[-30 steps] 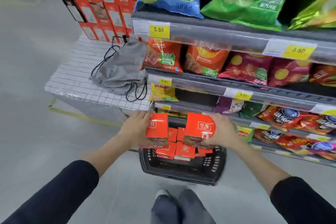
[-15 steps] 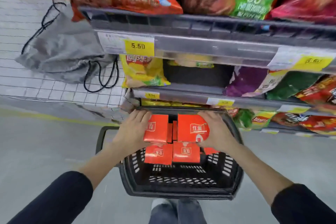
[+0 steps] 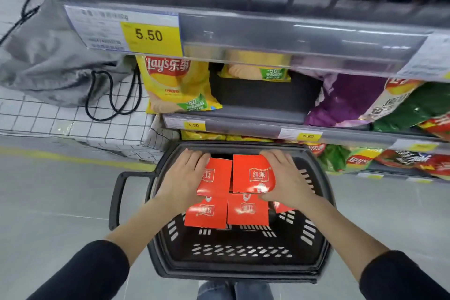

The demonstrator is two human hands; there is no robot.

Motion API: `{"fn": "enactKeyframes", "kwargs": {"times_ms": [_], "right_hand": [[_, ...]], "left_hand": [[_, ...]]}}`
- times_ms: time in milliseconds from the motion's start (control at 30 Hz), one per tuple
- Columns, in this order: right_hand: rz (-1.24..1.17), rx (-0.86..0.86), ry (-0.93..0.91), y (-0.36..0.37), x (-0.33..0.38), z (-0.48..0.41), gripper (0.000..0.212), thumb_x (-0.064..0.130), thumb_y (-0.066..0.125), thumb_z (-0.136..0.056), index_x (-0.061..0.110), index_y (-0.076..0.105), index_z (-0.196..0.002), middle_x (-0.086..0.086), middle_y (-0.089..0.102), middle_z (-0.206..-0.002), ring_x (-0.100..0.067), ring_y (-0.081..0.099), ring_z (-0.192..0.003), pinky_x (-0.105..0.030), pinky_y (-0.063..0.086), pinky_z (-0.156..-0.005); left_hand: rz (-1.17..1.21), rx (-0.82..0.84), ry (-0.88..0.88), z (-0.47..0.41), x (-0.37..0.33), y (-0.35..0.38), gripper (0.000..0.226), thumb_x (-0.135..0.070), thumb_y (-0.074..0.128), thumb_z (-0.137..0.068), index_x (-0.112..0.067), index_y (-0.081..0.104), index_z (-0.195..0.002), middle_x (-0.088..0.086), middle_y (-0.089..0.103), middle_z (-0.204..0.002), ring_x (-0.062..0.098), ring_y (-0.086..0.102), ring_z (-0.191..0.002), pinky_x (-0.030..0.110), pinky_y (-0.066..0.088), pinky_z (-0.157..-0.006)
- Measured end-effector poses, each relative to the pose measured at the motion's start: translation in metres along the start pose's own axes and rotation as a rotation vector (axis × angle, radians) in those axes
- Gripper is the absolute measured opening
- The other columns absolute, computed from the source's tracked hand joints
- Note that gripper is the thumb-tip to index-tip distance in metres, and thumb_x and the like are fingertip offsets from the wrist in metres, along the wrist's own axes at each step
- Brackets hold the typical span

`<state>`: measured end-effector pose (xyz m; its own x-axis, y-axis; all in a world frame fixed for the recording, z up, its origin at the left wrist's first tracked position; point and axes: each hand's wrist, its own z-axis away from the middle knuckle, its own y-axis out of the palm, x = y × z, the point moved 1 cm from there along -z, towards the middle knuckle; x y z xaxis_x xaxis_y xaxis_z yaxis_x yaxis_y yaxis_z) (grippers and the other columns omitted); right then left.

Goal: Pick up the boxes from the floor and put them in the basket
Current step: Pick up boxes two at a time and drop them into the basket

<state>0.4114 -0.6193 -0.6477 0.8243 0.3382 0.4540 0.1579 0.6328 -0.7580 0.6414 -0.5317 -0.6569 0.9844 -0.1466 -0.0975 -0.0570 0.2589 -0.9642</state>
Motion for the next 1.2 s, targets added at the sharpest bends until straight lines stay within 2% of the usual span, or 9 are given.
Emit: {"fn": "enactKeyframes", "kwargs": {"times_ms": [67, 133, 267, 367, 600, 700, 800, 967, 1200], "right_hand": [[0.059, 0.035, 0.007, -0.003, 0.002, 0.001, 0.107, 0.038, 0.082, -0.060, 0.022, 0.018, -0.145, 0.003, 0.024, -0.146, -0.019, 0.020, -0.135, -0.037, 0.029, -0.111], [0.099, 0.081, 0.020, -0.008, 0.006, 0.003, 0.117, 0.043, 0.082, -0.059, 0.025, 0.008, -0.148, 0.002, 0.013, -0.154, -0.021, 0.013, -0.141, -0.040, 0.024, -0.114], [0.161, 0.168, 0.026, -0.033, 0.014, 0.013, 0.122, 0.045, 0.081, -0.061, 0.028, -0.001, -0.149, 0.002, -0.002, -0.158, -0.024, 0.001, -0.146, -0.041, 0.011, -0.117], [0.153, 0.179, 0.007, -0.058, 0.023, 0.027, 0.119, 0.047, 0.081, -0.062, 0.025, 0.004, -0.150, 0.001, 0.005, -0.158, -0.022, 0.005, -0.145, -0.039, 0.011, -0.118], [0.104, 0.139, -0.020, -0.145, 0.063, 0.094, 0.106, 0.050, 0.077, -0.066, 0.021, 0.017, -0.149, -0.001, 0.021, -0.155, -0.021, 0.021, -0.143, -0.035, 0.022, -0.116], [0.098, 0.107, -0.016, -0.185, 0.080, 0.143, 0.102, 0.053, 0.076, -0.066, 0.018, 0.024, -0.147, -0.006, 0.030, -0.152, -0.023, 0.029, -0.139, -0.034, 0.026, -0.114], [0.102, 0.023, 0.016, -0.219, 0.088, 0.198, 0.094, 0.051, 0.073, -0.071, 0.016, 0.027, -0.145, -0.007, 0.034, -0.149, -0.024, 0.031, -0.137, -0.037, 0.031, -0.111], [0.086, -0.148, 0.093, -0.263, 0.095, 0.299, 0.082, 0.040, 0.070, -0.078, 0.014, 0.029, -0.144, -0.009, 0.036, -0.148, -0.024, 0.031, -0.137, -0.034, 0.031, -0.108], [0.016, -0.337, 0.299, -0.282, 0.077, 0.457, 0.090, 0.043, 0.076, -0.069, 0.010, 0.034, -0.142, -0.011, 0.041, -0.144, -0.027, 0.038, -0.132, -0.037, 0.035, -0.108]], "left_hand": [[-0.005, 0.059, -0.014, 0.004, 0.000, -0.003, 0.112, -0.058, 0.086, -0.030, -0.004, 0.051, -0.122, 0.010, 0.062, -0.110, 0.027, 0.057, -0.104, 0.040, 0.045, -0.100], [-0.011, 0.132, -0.041, 0.007, -0.001, -0.013, 0.119, -0.062, 0.084, -0.034, -0.005, 0.046, -0.132, 0.010, 0.058, -0.123, 0.028, 0.056, -0.115, 0.042, 0.039, -0.105], [0.019, 0.171, -0.044, 0.015, -0.005, -0.045, 0.120, -0.062, 0.073, -0.061, -0.010, 0.011, -0.149, 0.007, 0.023, -0.154, 0.024, 0.018, -0.144, 0.038, 0.003, -0.118], [-0.022, 0.253, -0.035, 0.020, -0.003, -0.084, 0.118, -0.066, 0.065, -0.068, -0.012, 0.000, -0.150, 0.005, 0.009, -0.157, 0.021, 0.007, -0.145, 0.038, 0.000, -0.118], [0.026, 0.268, 0.005, 0.047, -0.008, -0.198, 0.113, -0.070, 0.064, -0.065, -0.012, 0.014, -0.149, 0.005, 0.022, -0.155, 0.021, 0.021, -0.142, 0.035, 0.011, -0.117], [0.007, 0.278, 0.062, 0.064, -0.026, -0.255, 0.121, -0.085, 0.049, -0.054, -0.013, 0.022, -0.147, 0.005, 0.028, -0.152, 0.022, 0.026, -0.140, 0.035, 0.018, -0.117], [-0.006, 0.266, 0.124, 0.078, -0.051, -0.299, 0.104, -0.071, 0.062, -0.067, -0.011, 0.028, -0.144, 0.006, 0.032, -0.151, 0.022, 0.029, -0.139, 0.034, 0.026, -0.114], [-0.112, 0.331, 0.247, 0.088, -0.107, -0.360, 0.097, -0.067, 0.057, -0.076, -0.014, 0.020, -0.148, 0.004, 0.026, -0.154, 0.020, 0.025, -0.141, 0.035, 0.026, -0.114], [-0.218, 0.267, 0.499, 0.103, -0.230, -0.434, 0.093, -0.064, 0.059, -0.077, -0.015, 0.023, -0.147, 0.003, 0.030, -0.152, 0.021, 0.033, -0.137, 0.033, 0.032, -0.110]]}}
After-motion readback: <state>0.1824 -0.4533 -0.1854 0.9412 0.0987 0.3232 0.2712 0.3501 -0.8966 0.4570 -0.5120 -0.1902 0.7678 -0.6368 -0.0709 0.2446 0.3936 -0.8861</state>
